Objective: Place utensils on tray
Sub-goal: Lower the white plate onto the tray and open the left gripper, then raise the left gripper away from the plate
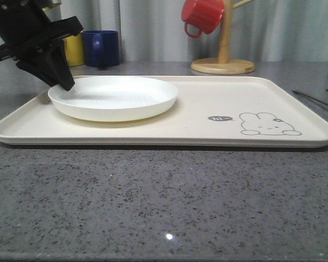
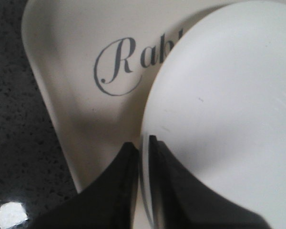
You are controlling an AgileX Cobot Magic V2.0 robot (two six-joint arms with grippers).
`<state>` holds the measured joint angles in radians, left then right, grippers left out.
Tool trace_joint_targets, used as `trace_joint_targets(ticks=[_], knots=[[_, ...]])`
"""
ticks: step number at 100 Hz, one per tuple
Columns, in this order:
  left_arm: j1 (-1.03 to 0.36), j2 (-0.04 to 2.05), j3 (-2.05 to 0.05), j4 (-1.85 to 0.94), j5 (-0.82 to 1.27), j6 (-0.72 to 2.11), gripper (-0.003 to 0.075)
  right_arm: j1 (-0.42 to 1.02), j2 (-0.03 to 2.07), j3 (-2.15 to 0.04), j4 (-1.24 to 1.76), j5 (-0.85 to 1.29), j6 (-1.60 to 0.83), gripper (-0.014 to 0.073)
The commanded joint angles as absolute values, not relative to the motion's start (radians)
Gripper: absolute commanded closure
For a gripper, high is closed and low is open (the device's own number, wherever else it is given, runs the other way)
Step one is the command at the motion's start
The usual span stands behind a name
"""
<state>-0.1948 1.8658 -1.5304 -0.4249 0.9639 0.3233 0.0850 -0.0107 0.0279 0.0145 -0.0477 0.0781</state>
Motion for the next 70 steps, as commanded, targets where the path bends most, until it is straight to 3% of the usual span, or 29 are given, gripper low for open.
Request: trace_joint_targets(ticks=[1, 10, 17, 52, 70], knots=[[-0.202, 1.818, -1.564, -0.455, 0.933, 0.314, 0.0511, 0.081, -0.033, 0.010, 0.015, -0.128, 0.069, 0.0662], [-0.202, 1.818, -1.564, -0.455, 0.926, 0.314, 0.0385, 0.081, -0.033, 0.010, 0.015, -0.128, 0.069, 0.0662], [-0.202, 1.818, -1.564, -0.455, 0.916, 0.314, 0.0334, 0.081, -0.033, 0.010, 0.015, -0.128, 0.069, 0.0662], [-0.202, 1.703, -1.553, -0.463, 0.816, 0.314, 0.0328, 0.081, -0.033, 0.010, 0.015, -0.128, 0.069, 0.0662], [-0.200, 1.550, -1.430, -0.409, 0.667, 0.314, 0.0328, 0.081, -0.033, 0.010, 0.015, -0.128, 0.069, 0.0662]])
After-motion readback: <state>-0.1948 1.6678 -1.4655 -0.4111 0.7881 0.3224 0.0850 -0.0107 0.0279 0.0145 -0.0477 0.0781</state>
